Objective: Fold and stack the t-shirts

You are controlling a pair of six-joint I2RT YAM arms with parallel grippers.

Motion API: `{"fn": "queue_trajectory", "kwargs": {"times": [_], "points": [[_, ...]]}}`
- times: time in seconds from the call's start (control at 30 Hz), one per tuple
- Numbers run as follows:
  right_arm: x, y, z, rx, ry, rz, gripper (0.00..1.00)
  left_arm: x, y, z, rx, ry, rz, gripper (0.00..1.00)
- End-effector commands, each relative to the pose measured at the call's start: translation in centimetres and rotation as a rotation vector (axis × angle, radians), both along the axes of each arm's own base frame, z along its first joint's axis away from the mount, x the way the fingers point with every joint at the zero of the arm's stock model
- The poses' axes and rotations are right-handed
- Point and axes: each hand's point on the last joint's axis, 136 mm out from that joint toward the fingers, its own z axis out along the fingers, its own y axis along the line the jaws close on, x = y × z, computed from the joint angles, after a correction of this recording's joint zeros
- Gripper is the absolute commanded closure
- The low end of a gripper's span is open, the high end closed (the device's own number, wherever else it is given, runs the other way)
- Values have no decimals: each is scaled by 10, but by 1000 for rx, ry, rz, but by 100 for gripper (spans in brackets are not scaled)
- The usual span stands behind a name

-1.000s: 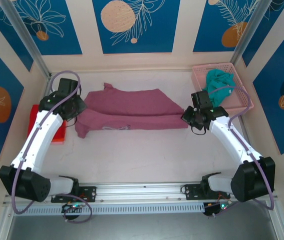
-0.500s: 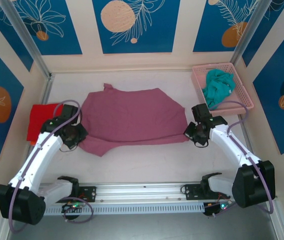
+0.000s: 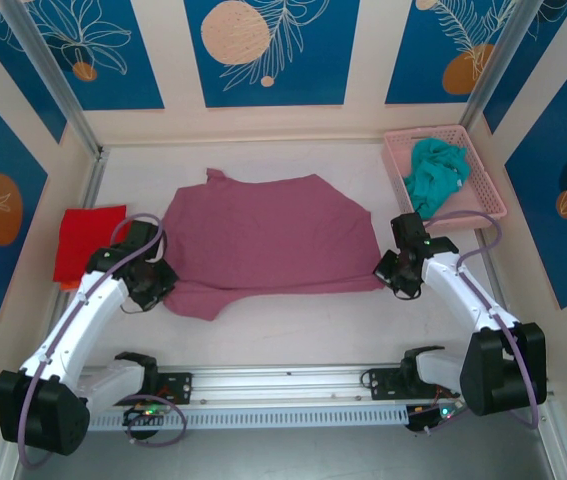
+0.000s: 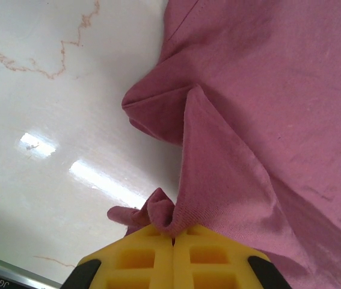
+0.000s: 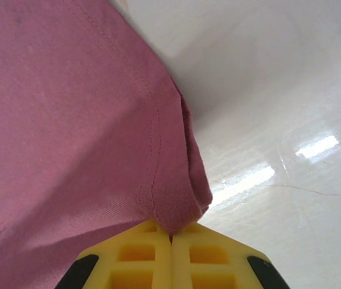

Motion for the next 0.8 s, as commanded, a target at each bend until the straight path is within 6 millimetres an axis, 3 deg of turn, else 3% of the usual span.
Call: {"fn": "queue_trajectory", "kwargs": {"times": [0.0, 0.13, 0.27, 0.5, 0.57, 0.67, 0.77], "points": [[1, -2, 5, 2, -25, 5, 100, 2, 3, 3, 20, -10, 17, 100], [2, 2, 6, 36, -45, -4, 100, 2, 5, -3, 26, -18, 26, 100], [10, -1, 23, 23, -98, -6, 100, 13, 6, 13, 43, -61, 15, 100], [-45, -14, 4, -5, 13, -60, 100, -31, 23, 0, 111, 55, 27, 100], [-49, -11, 6, 19, -13, -68, 100, -35, 24, 0, 106, 49, 29, 100], [-34, -8, 17, 50, -93, -69, 100, -21, 21, 2, 110, 30, 11, 100], [0, 1, 29, 85, -180, -3, 100, 16, 17, 7, 138, -14, -34, 100]]}}
